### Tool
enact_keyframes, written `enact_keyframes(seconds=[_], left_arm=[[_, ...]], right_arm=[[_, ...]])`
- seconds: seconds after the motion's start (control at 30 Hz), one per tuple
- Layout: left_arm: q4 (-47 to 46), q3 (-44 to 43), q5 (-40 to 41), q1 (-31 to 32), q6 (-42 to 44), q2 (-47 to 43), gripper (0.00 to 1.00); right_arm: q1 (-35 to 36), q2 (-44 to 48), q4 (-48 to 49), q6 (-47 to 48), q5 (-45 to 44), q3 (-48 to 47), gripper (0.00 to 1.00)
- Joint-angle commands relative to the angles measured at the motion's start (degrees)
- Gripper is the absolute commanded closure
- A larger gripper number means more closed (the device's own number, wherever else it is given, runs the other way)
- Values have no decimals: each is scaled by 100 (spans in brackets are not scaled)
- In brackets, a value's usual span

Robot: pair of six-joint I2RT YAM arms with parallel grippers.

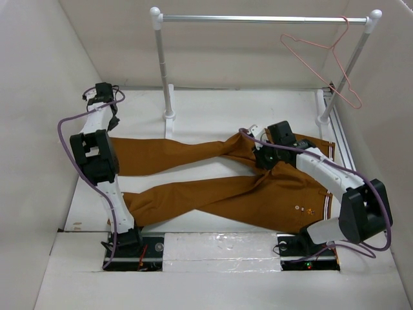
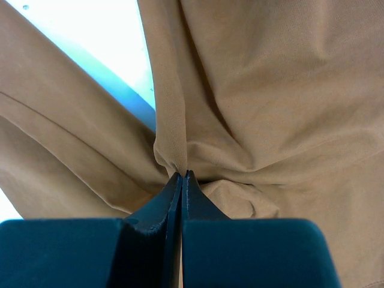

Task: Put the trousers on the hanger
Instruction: Fold the trousers

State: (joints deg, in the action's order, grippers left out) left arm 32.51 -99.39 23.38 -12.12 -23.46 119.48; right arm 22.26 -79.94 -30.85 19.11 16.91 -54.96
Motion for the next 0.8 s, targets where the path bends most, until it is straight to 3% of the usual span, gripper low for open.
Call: enact_keyframes(seconds=[0.0,0.1,0.17,0.33,0.43,0.47,0.5,0.57,0.77], left_arm=[[150,184,-402,61,-45,-49,64],[151,358,-798,61,-10,102,20],[132,386,-922,61,-27,241,18],[185,421,-870,113,-9,550,29],[28,517,-598,244,-18,611,43],[27,518,-545,297,8,672,54],[45,483,-527,298,-18,699,83],[36,491,-527,298,-1,761,99],[27,386,-562,123,-9,577,100]], right_arm=[[-55,155,62,22,102,29,100],[-55,111,79,31,251,20,100],[-55,128,62,31,269,3,100],[-55,137,9,49,225,-59,100],[-55,172,9,14,199,-76,100],[-55,181,0,13,190,-85,100],[-55,189,-9,5,147,-111,100],[-116,198,-87,-4,32,-155,100],[-169,207,-237,-48,111,-366,100]])
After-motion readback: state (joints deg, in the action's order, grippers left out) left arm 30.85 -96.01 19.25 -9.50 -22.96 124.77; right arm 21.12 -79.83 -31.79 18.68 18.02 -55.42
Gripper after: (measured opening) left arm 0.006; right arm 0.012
